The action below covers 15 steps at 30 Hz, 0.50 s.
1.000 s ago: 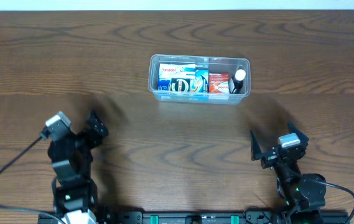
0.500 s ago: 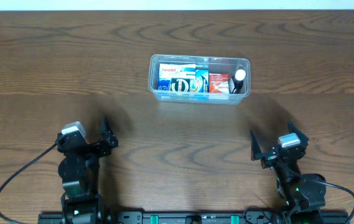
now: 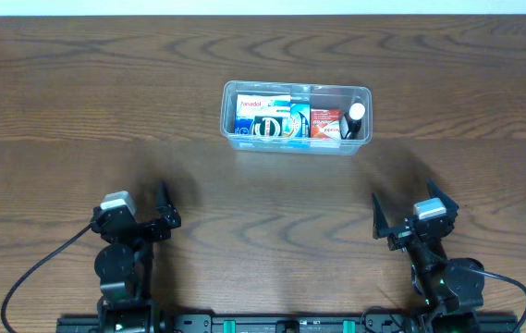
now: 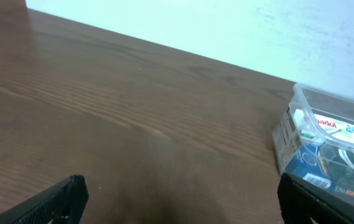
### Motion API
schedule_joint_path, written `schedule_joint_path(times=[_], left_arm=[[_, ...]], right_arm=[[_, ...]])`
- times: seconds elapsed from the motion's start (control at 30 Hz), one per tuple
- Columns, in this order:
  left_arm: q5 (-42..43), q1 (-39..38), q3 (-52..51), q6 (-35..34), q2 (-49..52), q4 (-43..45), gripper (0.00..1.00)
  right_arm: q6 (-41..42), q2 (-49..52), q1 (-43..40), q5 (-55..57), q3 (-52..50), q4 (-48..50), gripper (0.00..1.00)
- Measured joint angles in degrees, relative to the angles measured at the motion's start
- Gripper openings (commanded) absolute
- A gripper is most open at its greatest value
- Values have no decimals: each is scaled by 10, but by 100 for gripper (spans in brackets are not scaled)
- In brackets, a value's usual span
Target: Pack container
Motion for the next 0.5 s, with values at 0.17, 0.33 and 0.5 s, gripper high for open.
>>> schedule_joint_path(times=[0.17,0.33,0.5], left_arm=[[0,-2,3,2,-50,-35,98],[-3,-16,3,28,-90,-35,98],[-6,-45,3,103,-99,-35,98]], right_arm=[[0,0,0,0,0,0,99],[0,0,0,0,0,0,99],[0,0,0,0,0,0,99]])
